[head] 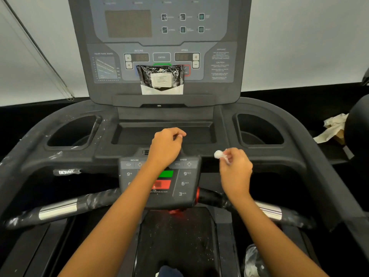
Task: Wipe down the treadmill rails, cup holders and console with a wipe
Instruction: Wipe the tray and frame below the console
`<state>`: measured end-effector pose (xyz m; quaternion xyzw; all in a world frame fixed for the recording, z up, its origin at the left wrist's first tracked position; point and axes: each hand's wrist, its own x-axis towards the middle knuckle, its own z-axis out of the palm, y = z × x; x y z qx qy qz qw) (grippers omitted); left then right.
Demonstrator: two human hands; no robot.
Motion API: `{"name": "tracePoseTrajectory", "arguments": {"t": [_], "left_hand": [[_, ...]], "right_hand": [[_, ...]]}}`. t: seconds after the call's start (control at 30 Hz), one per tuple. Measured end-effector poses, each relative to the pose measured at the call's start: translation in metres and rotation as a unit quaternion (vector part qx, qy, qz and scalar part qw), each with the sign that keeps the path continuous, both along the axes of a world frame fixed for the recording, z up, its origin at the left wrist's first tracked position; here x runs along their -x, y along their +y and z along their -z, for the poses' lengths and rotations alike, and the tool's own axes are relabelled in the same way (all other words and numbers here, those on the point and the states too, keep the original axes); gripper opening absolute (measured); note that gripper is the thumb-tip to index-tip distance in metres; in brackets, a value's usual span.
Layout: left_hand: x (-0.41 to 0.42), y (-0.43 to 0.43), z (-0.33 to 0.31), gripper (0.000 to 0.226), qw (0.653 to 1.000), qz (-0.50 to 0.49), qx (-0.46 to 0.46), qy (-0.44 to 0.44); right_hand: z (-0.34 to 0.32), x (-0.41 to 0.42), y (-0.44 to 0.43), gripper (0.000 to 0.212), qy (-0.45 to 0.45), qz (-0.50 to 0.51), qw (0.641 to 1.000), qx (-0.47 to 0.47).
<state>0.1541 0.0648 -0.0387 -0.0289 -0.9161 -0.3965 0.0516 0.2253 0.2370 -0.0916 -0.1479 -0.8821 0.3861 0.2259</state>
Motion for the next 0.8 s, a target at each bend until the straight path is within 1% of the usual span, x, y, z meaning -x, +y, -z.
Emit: {"name": "tracePoseTrajectory", "arguments": {"t": [0.07, 0.1, 0.2, 0.27, 0.37, 0.4, 0.47, 0.53, 0.57, 0.6, 0.63, 0.67, 0.7, 0.73, 0.77, 0.8], "left_hand": [[-0.002, 0.005, -0.001, 0.024, 1.0, 0.01, 0.0, 0.004], [-0.003, 0.007, -0.002, 0.024, 1.0, 0.014, 0.0, 0.006], [-0.003, 0.011, -0.005, 0.024, 1.0, 0.01, 0.001, 0.013], [-0.003, 0.011, -0.005, 0.024, 1.0, 0.0, -0.004, 0.022], [-0.008, 0.016, -0.003, 0.024, 1.0, 0.006, -0.004, 0.026], [-0.009, 0.018, -0.003, 0.024, 0.999, 0.016, -0.003, 0.029], [-0.013, 0.026, -0.002, 0.024, 0.998, 0.038, -0.004, 0.041], [-0.019, 0.037, -0.002, 0.024, 0.995, 0.077, 0.008, 0.064], [-0.022, 0.043, -0.001, 0.024, 0.992, 0.105, 0.017, 0.074], [-0.026, 0.051, 0.001, 0.024, 0.987, 0.138, 0.026, 0.076], [-0.031, 0.059, 0.004, 0.024, 0.982, 0.171, 0.033, 0.072], [-0.037, 0.068, 0.008, 0.027, 0.978, 0.199, 0.037, 0.057], [-0.041, 0.075, 0.01, 0.031, 0.975, 0.215, 0.035, 0.036], [-0.044, 0.081, 0.012, 0.035, 0.977, 0.213, 0.027, 0.009], [-0.046, 0.084, 0.012, 0.036, 0.98, 0.2, 0.01, -0.017], [-0.048, 0.087, 0.01, 0.034, 0.982, 0.183, -0.018, -0.044]], "right_hand": [[0.013, -0.005, -0.02, 0.008, -0.037, -0.046, 0.998, -0.007], [0.016, -0.005, -0.022, 0.007, -0.047, -0.051, 0.998, -0.011], [0.014, 0.006, -0.008, 0.003, -0.011, -0.045, 0.999, -0.027], [0.014, 0.007, -0.007, 0.005, -0.013, -0.051, 0.997, -0.047], [0.016, 0.011, -0.019, 0.013, -0.112, -0.067, 0.99, -0.047], [0.016, 0.014, -0.018, 0.013, -0.132, -0.077, 0.988, -0.034], [0.01, 0.014, -0.008, 0.011, -0.13, -0.083, 0.988, 0.027], [-0.002, 0.01, 0.009, 0.008, -0.098, -0.051, 0.982, 0.15], [-0.01, 0.006, 0.016, 0.006, -0.085, -0.036, 0.967, 0.237], [-0.018, 0.003, 0.02, 0.003, -0.078, -0.036, 0.936, 0.341], [-0.027, -0.001, 0.023, 0.004, -0.078, -0.053, 0.89, 0.447], [-0.033, -0.003, 0.026, 0.009, -0.08, -0.083, 0.837, 0.535], [-0.036, -0.005, 0.029, 0.014, -0.083, -0.111, 0.791, 0.596], [-0.039, -0.008, 0.032, 0.017, -0.086, -0.132, 0.756, 0.635], [-0.039, -0.012, 0.034, 0.019, -0.091, -0.151, 0.738, 0.651], [-0.038, -0.015, 0.036, 0.021, -0.096, -0.168, 0.733, 0.652]]}}
